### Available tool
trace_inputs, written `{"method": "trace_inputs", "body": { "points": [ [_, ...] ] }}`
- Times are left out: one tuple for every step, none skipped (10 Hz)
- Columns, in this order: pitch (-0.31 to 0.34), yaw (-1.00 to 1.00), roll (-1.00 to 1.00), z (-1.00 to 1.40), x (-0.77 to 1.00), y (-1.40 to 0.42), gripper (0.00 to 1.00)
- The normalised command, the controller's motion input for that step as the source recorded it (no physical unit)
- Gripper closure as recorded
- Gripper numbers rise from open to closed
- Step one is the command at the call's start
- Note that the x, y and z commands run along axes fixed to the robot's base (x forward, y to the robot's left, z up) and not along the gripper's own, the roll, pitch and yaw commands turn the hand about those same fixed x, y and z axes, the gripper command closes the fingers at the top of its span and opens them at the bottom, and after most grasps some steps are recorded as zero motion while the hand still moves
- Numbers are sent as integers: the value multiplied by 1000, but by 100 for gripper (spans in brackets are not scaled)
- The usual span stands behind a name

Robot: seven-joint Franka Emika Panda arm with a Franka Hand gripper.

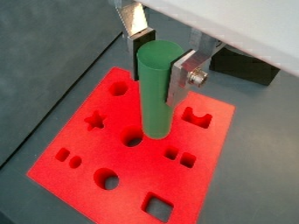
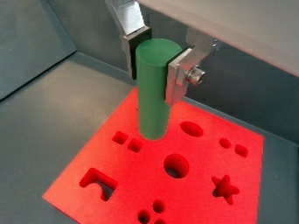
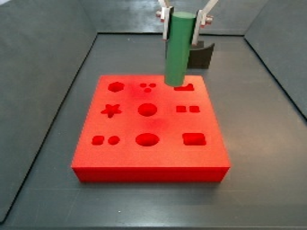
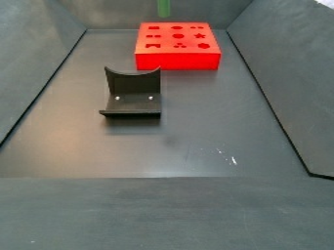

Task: Insert the round object.

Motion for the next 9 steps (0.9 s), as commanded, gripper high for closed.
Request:
{"method": "trace_inputs", "body": {
  "points": [
    [0, -237, 227, -406, -180, -214, 100],
    [0, -214, 323, -334, -291, -217, 100],
    [0, -54, 263, -194, -220, -200, 100],
    [0, 154, 381, -214, 0, -169, 100],
    [-20, 403, 359, -131, 0, -163, 100],
    [0, 271, 259, -106, 0, -140, 100],
    [0, 120, 111, -60, 0, -57, 100],
    [0, 6, 0, -126, 0, 0, 100],
    [0, 0, 49, -257, 0, 91, 100]
  ]
}}
